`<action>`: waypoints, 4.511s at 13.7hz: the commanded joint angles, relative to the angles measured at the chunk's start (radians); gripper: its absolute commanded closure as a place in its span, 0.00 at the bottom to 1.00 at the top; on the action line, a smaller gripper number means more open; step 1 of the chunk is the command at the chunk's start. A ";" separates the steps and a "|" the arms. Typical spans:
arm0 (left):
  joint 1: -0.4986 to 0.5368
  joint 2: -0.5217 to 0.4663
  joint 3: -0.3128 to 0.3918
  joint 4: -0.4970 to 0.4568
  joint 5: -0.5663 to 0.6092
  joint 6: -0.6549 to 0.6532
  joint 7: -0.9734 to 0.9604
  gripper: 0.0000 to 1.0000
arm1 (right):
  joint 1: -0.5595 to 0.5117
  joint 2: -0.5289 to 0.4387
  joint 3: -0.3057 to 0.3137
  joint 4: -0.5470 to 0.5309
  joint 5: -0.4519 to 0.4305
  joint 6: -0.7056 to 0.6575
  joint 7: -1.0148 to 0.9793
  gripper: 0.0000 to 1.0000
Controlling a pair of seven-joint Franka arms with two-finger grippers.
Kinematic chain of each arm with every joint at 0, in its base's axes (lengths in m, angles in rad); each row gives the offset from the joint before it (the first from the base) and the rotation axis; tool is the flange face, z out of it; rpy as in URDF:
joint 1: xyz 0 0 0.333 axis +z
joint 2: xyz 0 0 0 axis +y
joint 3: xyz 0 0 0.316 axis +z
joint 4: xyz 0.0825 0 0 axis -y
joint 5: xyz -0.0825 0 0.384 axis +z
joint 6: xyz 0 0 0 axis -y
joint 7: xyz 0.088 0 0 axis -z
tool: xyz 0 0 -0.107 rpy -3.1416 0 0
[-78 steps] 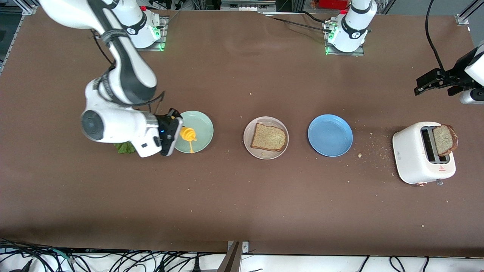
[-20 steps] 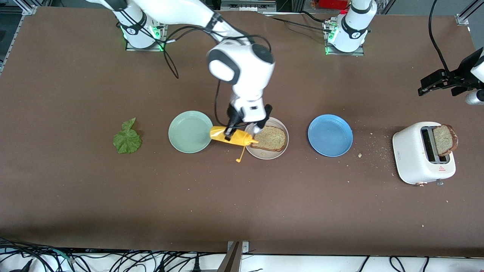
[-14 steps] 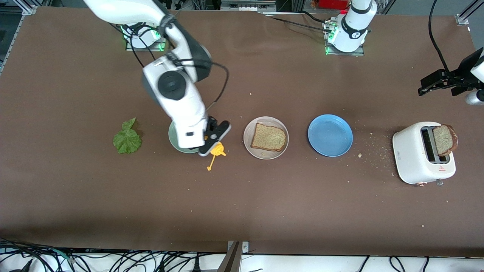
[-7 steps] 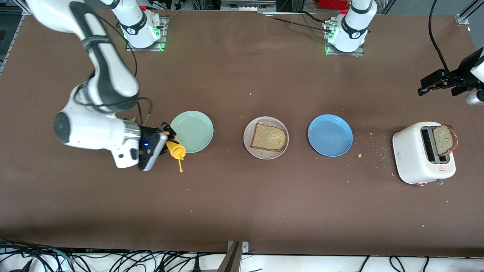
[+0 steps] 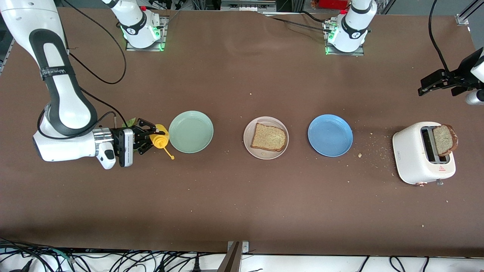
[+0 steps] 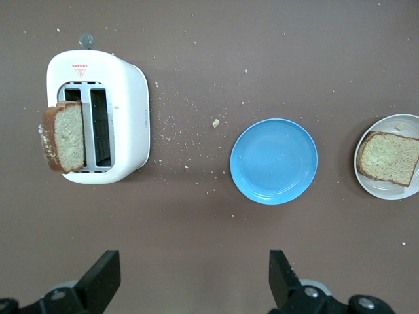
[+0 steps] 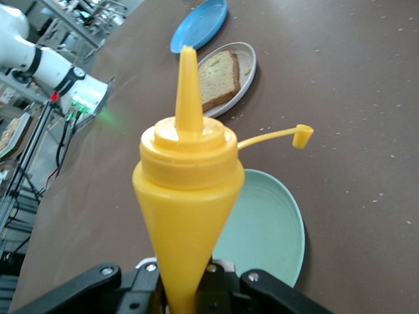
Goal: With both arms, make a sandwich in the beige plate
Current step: 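Carry the bottle back beside the mint-green plate with the right gripper, then release the yellow bottle and move the right gripper to the lettuce, then lower the right gripper onto the green lettuce leaf and grasp it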
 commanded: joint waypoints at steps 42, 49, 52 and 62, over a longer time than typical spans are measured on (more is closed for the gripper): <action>-0.005 0.014 -0.004 0.033 -0.016 -0.004 -0.003 0.00 | -0.032 -0.001 -0.206 -0.005 -0.139 -0.029 -0.306 0.00; -0.005 0.014 -0.004 0.033 -0.016 -0.004 -0.003 0.00 | -0.003 -0.167 -0.209 -0.161 -0.377 0.175 0.301 0.00; -0.005 0.014 -0.004 0.033 -0.016 -0.004 -0.003 0.00 | 0.033 -0.228 -0.209 -0.254 -0.402 0.276 0.591 0.00; -0.004 0.014 -0.004 0.033 -0.016 -0.003 -0.001 0.00 | 0.142 -0.209 -0.200 -0.407 -0.725 0.583 1.455 0.00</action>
